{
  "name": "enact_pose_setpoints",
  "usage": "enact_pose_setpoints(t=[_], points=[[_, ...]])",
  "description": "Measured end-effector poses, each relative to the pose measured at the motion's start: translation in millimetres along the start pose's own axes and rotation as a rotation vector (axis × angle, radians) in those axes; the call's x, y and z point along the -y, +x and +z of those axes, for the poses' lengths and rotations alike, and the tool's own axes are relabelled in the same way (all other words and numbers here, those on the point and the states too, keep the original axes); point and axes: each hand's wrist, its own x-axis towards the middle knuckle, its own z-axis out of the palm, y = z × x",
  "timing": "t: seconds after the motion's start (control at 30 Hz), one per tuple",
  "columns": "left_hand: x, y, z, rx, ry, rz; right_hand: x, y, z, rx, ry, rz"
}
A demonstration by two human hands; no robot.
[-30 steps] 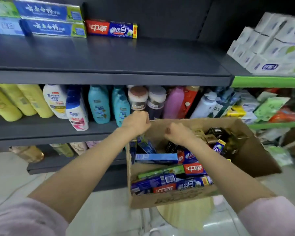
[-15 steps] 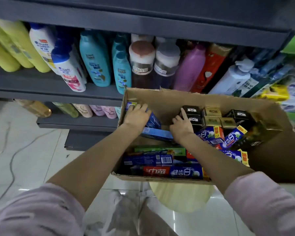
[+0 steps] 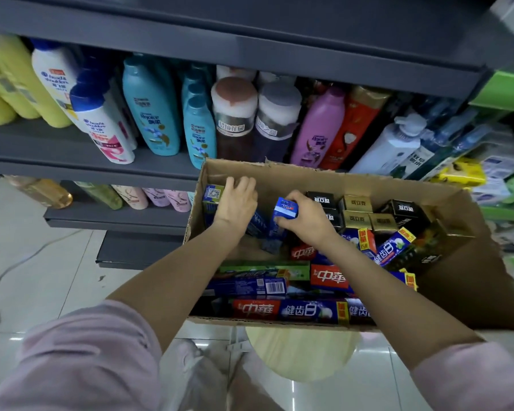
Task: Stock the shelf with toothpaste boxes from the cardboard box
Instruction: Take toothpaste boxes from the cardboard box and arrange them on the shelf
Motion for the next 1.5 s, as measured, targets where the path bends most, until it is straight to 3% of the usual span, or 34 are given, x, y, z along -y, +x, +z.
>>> enact_pose_setpoints(t=[0.1, 0.2, 0.37, 0.53, 0.7, 0.8, 0.93, 1.1, 1.23, 1.4, 1.5], points=[[3.4, -1.5, 2.2, -0.005, -0.069, 0.021, -6.6, -2.8, -3.2, -0.079, 0.135, 0.004], [11.8, -5.6, 5.3, 0.047, -0.289, 0.024, -10.6, -5.5, -6.9, -0.185, 0.273, 0.028], [34.5, -12.2, -18.3, -0.047, -1.213, -0.161, 6.2, 1.2, -17.3, -0.285, 0.538, 0.119], [57.8, -11.4, -50.1, -0.216, -1.694, -0.365, 36.2, 4.9, -32.0, -0.253, 0.705, -0.019], [83.7, -20.2, -90.4, -0.283, -2.014, -0.448, 90.3, -1.1, -67.3, -0.199, 0.565, -0.230], [102.3, -26.0, -115.0, -0.221, -2.113, -0.409, 128.4, -0.1, -85.6, -0.263, 0.517, -0.327], [128.7, -36.3, -144.2, -0.323, -2.031, -0.357, 175.9, 8.6, -102.4, -0.428, 0.519, -0.353], [191.9, -60.3, -166.4, -0.438, -1.956, -0.290, 243.5, 25.0, -105.5, -0.422, 0.562, -0.394], [243.5, -73.7, -168.5, -0.564, -1.955, -0.359, 304.4, 40.9, -92.3, -0.405, 0.545, -0.471], [323.8, -79.6, -147.9, -0.702, -2.098, -0.512, 375.1, 80.6, -56.7, -0.167, 0.566, -0.424], [390.1, -78.6, -125.8, -0.744, -2.143, -0.597, 414.7, 102.8, -29.8, -0.044, 0.425, -0.462]])
